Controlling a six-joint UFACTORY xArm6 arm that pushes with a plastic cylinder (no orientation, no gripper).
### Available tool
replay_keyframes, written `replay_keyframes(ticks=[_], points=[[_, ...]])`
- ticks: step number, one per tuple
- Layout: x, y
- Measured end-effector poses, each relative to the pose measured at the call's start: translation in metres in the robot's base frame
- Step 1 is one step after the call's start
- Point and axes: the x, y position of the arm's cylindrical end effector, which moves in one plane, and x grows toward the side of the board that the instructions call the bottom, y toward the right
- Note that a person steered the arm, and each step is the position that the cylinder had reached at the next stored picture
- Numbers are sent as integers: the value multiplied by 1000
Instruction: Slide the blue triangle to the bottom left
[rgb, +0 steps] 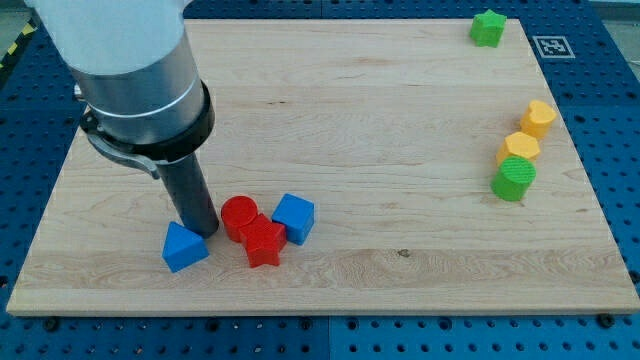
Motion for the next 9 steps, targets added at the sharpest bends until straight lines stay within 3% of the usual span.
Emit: replay_keyframes(ticks=[2, 5, 9], points=[[21, 23], [22, 13], [38, -57]])
